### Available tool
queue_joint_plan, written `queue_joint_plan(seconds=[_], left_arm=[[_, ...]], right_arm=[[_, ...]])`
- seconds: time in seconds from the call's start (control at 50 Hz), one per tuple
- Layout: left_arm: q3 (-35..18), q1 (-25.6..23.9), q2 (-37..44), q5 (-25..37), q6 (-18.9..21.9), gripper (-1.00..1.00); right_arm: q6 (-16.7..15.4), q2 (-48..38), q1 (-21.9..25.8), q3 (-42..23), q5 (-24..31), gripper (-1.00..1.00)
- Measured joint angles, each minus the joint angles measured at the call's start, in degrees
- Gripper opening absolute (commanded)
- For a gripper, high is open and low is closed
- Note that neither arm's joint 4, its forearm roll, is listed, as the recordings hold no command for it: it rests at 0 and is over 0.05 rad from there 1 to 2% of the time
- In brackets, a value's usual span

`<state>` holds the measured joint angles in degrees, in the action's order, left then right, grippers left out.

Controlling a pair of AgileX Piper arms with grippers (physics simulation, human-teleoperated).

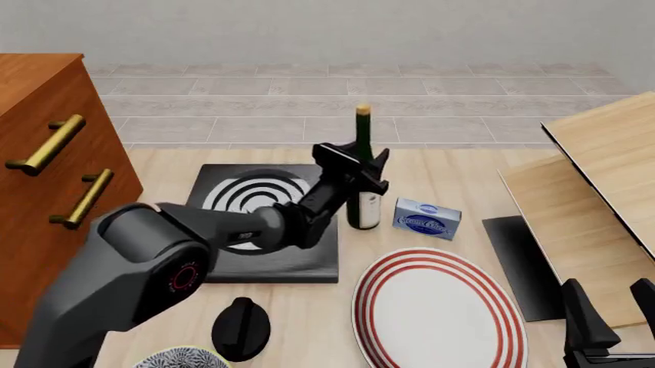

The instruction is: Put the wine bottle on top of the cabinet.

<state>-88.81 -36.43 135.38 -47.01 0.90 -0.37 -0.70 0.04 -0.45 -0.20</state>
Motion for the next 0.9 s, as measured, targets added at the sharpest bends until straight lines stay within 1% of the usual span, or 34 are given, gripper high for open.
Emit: queue_joint_plan(seconds=[0.42, 0.9], left_arm=[[7.1, 0.2, -6.2, -1.8, 0.9, -1.00], [17.2, -0.3, -13.7, -4.8, 1.7, -1.00]], right_arm=[[0.0, 0.0, 0.0, 0.0, 0.0, 1.00], [0.0, 0.0, 0.0, 0.0, 0.0, 1.00]])
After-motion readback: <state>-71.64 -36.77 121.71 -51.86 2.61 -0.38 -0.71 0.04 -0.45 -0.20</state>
